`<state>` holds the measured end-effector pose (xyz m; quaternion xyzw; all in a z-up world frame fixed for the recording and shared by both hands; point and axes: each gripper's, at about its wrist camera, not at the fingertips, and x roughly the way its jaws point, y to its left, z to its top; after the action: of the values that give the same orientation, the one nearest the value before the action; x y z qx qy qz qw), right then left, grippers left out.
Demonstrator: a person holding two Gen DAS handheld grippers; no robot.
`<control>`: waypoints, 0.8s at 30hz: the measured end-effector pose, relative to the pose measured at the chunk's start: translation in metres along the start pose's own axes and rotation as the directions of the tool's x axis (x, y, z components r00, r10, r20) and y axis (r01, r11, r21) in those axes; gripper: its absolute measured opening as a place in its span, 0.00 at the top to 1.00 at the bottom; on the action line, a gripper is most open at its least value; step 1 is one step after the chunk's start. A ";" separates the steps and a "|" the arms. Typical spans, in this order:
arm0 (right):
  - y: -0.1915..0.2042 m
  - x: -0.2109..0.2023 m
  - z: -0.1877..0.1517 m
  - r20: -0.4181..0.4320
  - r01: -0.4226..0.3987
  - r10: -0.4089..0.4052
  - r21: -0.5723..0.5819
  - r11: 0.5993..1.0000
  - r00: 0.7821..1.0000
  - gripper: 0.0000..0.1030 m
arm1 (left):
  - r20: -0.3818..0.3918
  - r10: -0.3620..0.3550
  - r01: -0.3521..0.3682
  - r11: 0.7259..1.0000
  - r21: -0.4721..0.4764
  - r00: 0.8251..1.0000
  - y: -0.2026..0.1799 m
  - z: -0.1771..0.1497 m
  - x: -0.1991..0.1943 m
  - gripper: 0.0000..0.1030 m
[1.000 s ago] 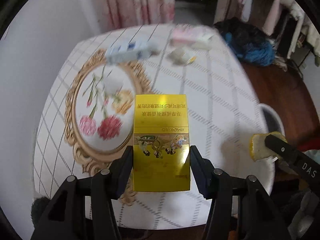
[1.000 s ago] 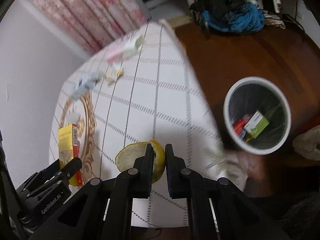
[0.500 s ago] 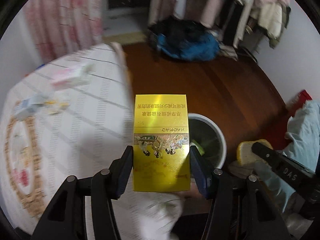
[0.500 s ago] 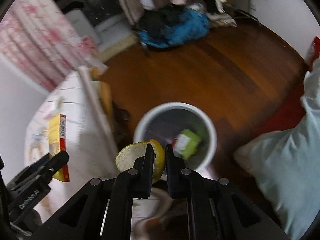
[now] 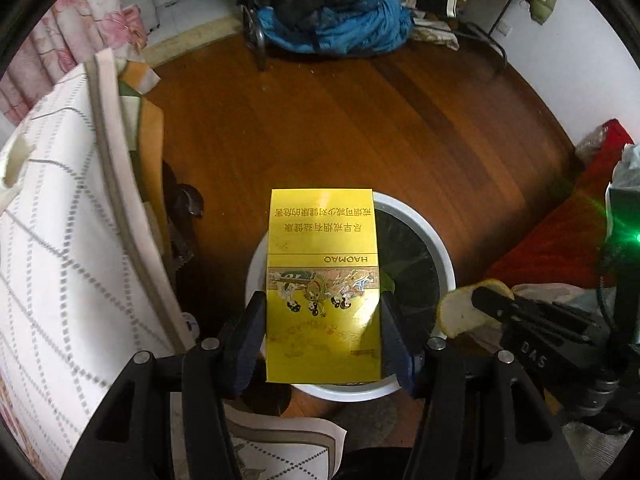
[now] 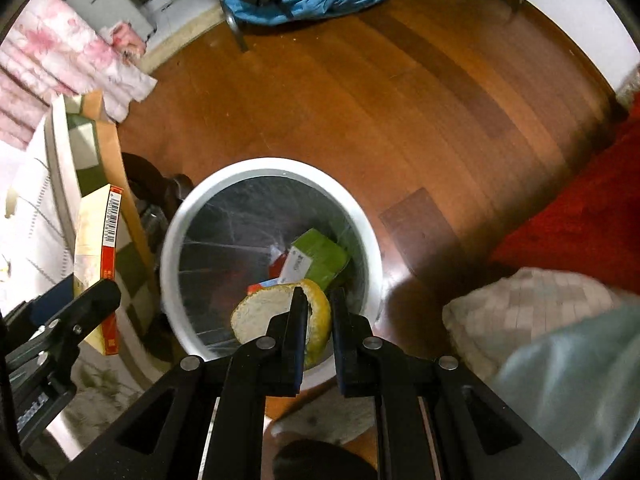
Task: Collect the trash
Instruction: 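Carry both items over the bin and open both tools to drop them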
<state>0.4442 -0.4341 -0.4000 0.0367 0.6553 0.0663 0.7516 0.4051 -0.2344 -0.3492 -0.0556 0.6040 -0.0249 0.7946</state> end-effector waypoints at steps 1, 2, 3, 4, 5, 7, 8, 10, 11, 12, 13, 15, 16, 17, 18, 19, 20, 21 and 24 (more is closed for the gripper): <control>-0.001 0.005 0.000 -0.013 0.008 -0.008 -0.011 1.000 1.000 0.86 | -0.010 0.004 -0.004 1.000 0.002 1.000 -0.002 0.000 0.002 0.49; 0.000 0.010 0.000 -0.032 0.018 -0.019 -0.024 1.000 0.999 0.75 | -0.019 0.015 -0.015 1.000 0.000 1.000 -0.003 0.001 0.004 0.49; 0.000 0.016 0.000 -0.043 0.023 -0.025 -0.030 0.999 0.999 0.66 | -0.024 0.019 -0.019 1.000 -0.004 1.000 -0.002 0.002 0.006 0.49; 0.000 0.019 0.000 -0.050 0.028 -0.029 -0.038 0.999 0.998 0.46 | -0.026 0.017 -0.017 1.000 -0.006 1.000 -0.001 0.001 0.006 0.46; 0.000 0.021 -0.001 -0.055 0.038 -0.040 -0.045 0.998 0.998 0.30 | -0.027 0.020 -0.020 1.000 -0.009 0.999 -0.001 0.001 0.006 0.42; 0.001 0.021 -0.004 -0.063 0.048 -0.052 -0.058 0.997 0.997 0.21 | -0.022 0.033 -0.033 0.999 -0.011 0.999 0.000 0.002 0.008 0.20; 0.001 0.021 -0.005 -0.067 0.052 -0.056 -0.058 0.997 0.996 0.17 | -0.023 0.041 -0.041 0.999 -0.010 0.999 0.000 0.001 0.009 0.15; 0.002 0.022 -0.007 -0.076 0.058 -0.062 -0.056 0.997 0.995 0.04 | -0.033 0.054 -0.054 0.999 -0.007 0.998 0.001 -0.002 0.010 0.08; 0.003 0.021 -0.007 -0.077 0.065 -0.069 -0.059 0.996 0.995 0.02 | -0.035 0.062 -0.062 0.998 -0.006 0.997 0.002 -0.005 0.010 0.08; 0.004 0.019 -0.007 -0.074 0.075 -0.080 -0.064 0.995 0.994 0.02 | -0.033 0.068 -0.068 0.998 -0.007 0.997 0.004 -0.007 0.009 0.08; 0.006 0.017 -0.008 -0.072 0.083 -0.088 -0.067 0.994 0.993 0.02 | -0.031 0.072 -0.072 0.997 -0.008 0.997 0.005 -0.009 0.008 0.07; 0.007 0.011 -0.010 -0.068 0.094 -0.098 -0.064 0.994 0.993 0.02 | -0.025 0.081 -0.081 0.997 -0.010 0.996 0.008 -0.013 0.004 0.07; 0.007 0.008 -0.012 -0.065 0.097 -0.101 -0.061 0.993 0.993 0.02 | -0.023 0.084 -0.084 0.996 -0.012 0.996 0.010 -0.014 0.002 0.07; 0.007 0.005 -0.012 -0.060 0.100 -0.104 -0.059 0.993 0.993 0.02 | -0.021 0.086 -0.087 0.996 -0.014 0.996 0.011 -0.015 -0.001 0.07; 0.009 0.001 -0.013 -0.054 0.102 -0.105 -0.060 0.993 0.993 0.02 | -0.016 0.090 -0.090 0.996 -0.014 0.996 0.012 -0.016 -0.004 0.07; 0.010 -0.003 -0.014 -0.046 0.103 -0.106 -0.061 0.993 0.993 0.02 | -0.012 0.094 -0.094 0.995 -0.014 0.995 0.013 -0.017 -0.006 0.07; 0.011 -0.007 -0.015 -0.039 0.105 -0.107 -0.059 0.993 0.993 0.02 | -0.007 0.097 -0.097 0.995 -0.014 0.995 0.014 -0.018 -0.009 0.07; 0.011 -0.012 -0.016 -0.031 0.105 -0.107 -0.058 0.993 0.994 0.02 | -0.001 0.101 -0.101 0.995 -0.014 0.995 0.014 -0.019 -0.014 0.07; 0.015 -0.031 -0.019 -0.003 0.103 -0.104 -0.054 0.993 0.995 0.02 | 0.016 0.109 -0.109 0.994 -0.013 0.994 0.014 -0.023 -0.026 0.07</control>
<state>0.4200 -0.4241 -0.3702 -0.0178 0.6563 0.0450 0.7529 0.3755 -0.2188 -0.3325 -0.0273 0.5997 0.0226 0.7994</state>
